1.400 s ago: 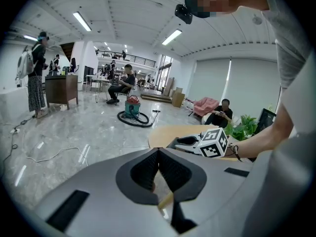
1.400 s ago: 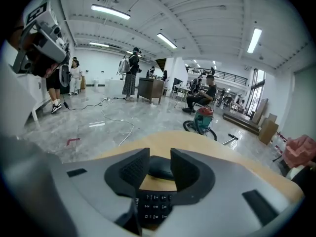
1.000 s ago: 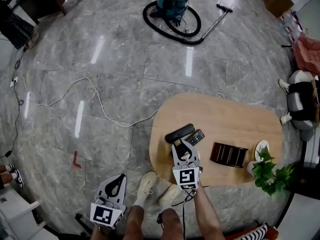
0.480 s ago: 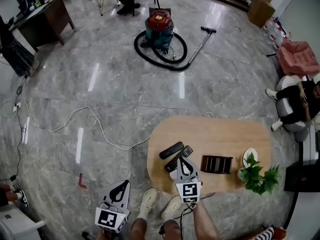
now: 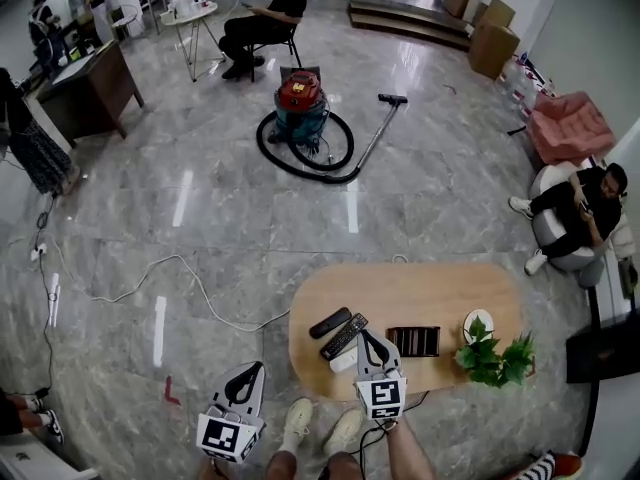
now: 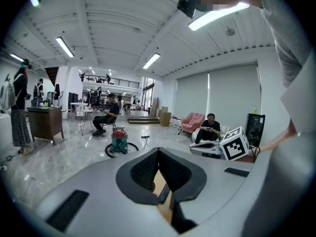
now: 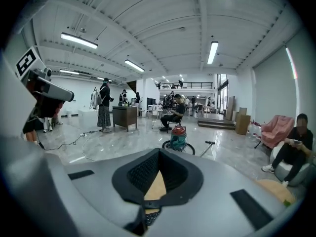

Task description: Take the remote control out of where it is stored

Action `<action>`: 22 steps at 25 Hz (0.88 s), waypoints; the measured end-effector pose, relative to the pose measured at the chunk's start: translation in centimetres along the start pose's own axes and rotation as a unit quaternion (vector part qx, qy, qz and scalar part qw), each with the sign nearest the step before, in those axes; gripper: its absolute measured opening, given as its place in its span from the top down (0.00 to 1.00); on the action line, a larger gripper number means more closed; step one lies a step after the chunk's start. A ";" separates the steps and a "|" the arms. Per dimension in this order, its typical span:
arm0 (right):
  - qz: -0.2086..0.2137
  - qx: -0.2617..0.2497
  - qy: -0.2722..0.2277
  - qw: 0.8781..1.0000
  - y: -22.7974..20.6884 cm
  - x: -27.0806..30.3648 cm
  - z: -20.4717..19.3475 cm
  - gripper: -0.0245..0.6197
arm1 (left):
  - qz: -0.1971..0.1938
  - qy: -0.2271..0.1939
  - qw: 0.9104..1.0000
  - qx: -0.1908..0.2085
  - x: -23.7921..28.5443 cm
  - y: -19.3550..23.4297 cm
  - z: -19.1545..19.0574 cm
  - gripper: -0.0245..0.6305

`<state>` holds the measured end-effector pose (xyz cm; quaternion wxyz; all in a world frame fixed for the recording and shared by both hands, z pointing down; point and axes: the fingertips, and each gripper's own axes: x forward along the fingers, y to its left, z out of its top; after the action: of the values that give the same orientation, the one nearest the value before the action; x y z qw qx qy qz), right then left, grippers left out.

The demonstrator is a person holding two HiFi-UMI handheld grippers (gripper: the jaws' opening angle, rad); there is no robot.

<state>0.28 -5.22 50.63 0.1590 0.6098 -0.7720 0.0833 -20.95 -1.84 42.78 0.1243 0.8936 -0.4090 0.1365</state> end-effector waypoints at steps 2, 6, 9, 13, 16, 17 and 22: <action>-0.007 0.003 -0.010 1.000 -0.7 -0.9 1.6 0.95 | -0.002 -0.009 1.000 0.009 -0.1 -0.4 1.9 0.95; -0.015 0.016 -0.022 1.000 -1.4 -3.7 4.1 0.95 | -0.008 -0.016 1.000 0.023 -1.2 -1.9 4.6 0.96; -0.018 0.018 -0.027 0.999 -1.6 -5.3 6.3 0.95 | -0.015 -0.025 0.999 0.031 -1.7 -3.0 7.1 0.95; -0.025 0.018 -0.037 0.999 -1.7 -7.9 8.7 0.95 | -0.026 -0.036 0.998 0.037 -2.5 -4.6 9.6 0.96; -0.034 0.018 -0.050 0.998 -2.7 -9.8 10.7 0.95 | -0.034 -0.047 0.997 0.046 -2.7 -5.8 11.4 0.95; -0.037 0.019 -0.054 0.998 -3.0 -10.5 11.3 0.95 | -0.036 -0.050 0.997 0.051 -2.8 -6.2 12.2 0.95; -0.049 0.016 -0.065 0.997 -4.0 -14.4 13.4 0.95 | -0.044 -0.056 0.996 0.061 -4.0 -8.2 14.2 0.95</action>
<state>5.22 2.69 32.87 0.1031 0.6537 -0.7481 0.0481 -15.11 1.41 27.28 0.0518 0.9230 -0.3665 0.1052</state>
